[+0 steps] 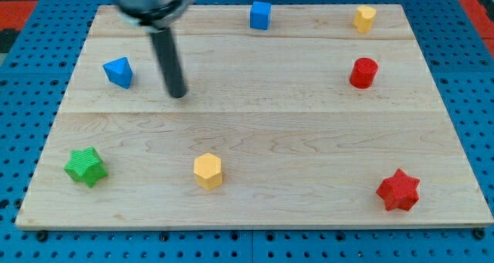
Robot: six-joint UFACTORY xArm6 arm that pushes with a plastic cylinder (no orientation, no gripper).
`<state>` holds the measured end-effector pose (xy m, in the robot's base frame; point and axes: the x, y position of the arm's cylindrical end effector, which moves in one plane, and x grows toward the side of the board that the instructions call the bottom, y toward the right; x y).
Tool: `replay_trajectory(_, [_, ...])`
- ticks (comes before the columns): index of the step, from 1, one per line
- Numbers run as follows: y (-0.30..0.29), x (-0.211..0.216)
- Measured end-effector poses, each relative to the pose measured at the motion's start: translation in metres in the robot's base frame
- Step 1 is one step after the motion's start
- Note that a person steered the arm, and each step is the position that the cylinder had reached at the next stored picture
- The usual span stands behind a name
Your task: Push the blue cube towards top left
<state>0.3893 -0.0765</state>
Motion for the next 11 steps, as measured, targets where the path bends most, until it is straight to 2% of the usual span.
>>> replay_trajectory(1, [0.086,-0.066])
replay_trajectory(2, [0.117,-0.110])
replay_trajectory(3, [0.156,-0.127])
replay_trajectory(4, [0.176,-0.162])
replay_trajectory(5, [0.179,-0.176])
replay_trajectory(6, [0.143,-0.186])
replay_trajectory(7, [0.083,-0.181])
replay_trajectory(8, [0.048,-0.175])
replay_trajectory(10, [0.058,-0.118])
replay_trajectory(11, [0.023,-0.123])
